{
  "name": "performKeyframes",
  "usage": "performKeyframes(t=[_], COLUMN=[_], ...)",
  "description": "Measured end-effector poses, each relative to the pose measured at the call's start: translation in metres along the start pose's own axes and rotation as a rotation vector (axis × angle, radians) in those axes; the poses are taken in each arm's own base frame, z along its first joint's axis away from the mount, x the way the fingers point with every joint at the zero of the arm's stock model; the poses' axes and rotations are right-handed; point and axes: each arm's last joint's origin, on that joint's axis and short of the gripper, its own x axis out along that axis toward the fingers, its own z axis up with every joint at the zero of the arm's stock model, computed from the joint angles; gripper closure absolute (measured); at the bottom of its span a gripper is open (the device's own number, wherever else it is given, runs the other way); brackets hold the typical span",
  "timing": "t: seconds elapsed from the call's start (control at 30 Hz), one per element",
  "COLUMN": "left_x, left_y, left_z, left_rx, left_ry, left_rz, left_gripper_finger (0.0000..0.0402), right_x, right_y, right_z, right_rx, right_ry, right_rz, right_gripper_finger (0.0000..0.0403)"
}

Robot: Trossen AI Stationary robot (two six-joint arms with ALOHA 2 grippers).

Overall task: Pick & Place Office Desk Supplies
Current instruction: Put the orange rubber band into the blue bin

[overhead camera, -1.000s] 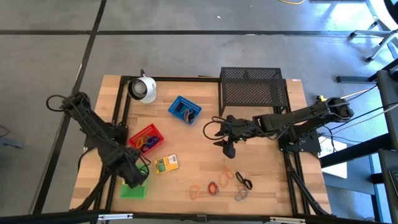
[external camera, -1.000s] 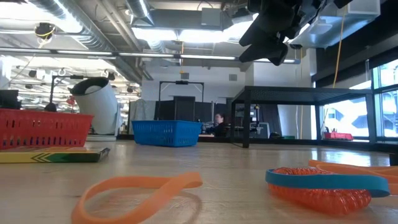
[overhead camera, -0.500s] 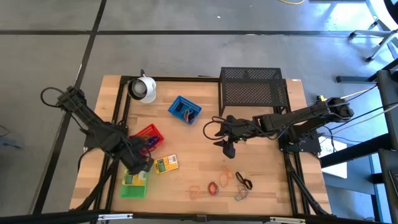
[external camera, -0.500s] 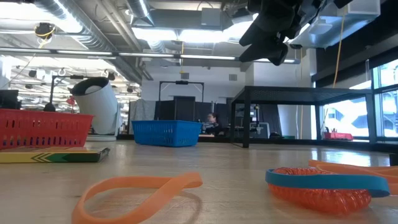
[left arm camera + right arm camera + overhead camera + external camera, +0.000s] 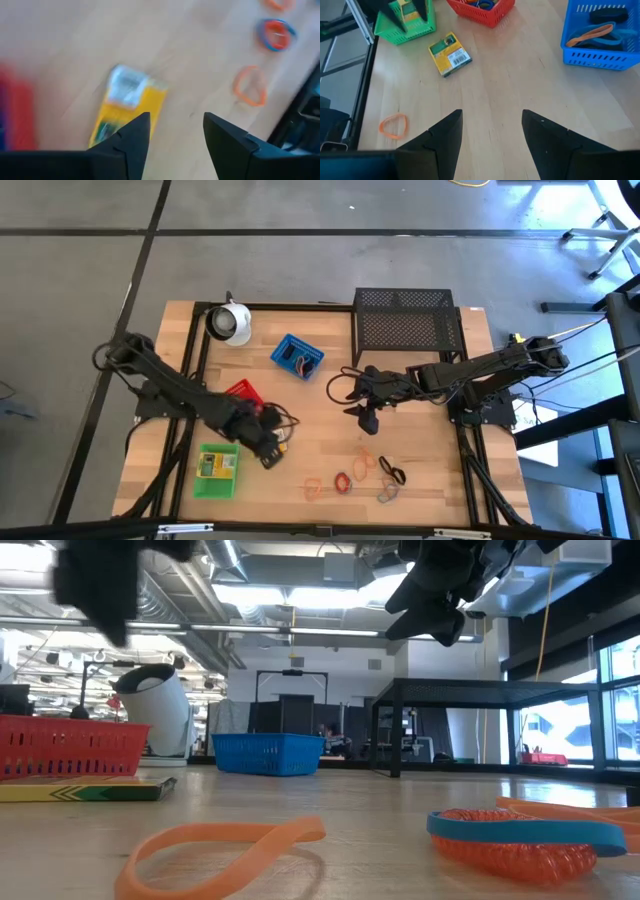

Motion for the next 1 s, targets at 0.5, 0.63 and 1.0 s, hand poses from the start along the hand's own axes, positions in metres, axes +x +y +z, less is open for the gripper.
performKeyframes(t=[0.5, 0.63, 1.0], left_x=[0.096, 0.114, 0.149], left_y=[-0.054, -0.060, -0.058], left_z=[-0.001, -0.005, -0.017], left_rx=[0.685, 0.695, 0.947], left_ry=[-0.147, -0.132, -0.133], left_rz=[-0.255, -0.326, -0.282], left_gripper_finger=[0.0221, 0.0221, 0.0223], right_x=[0.000, 0.000, 0.000], right_y=[-0.001, -0.001, -0.002], right_z=[-0.003, -0.003, -0.003], right_rx=[-0.040, -0.040, -0.044], right_ry=[0.027, 0.029, 0.033], right_rz=[-0.016, -0.017, -0.019], right_gripper_finger=[0.0195, 0.0195, 0.0195])
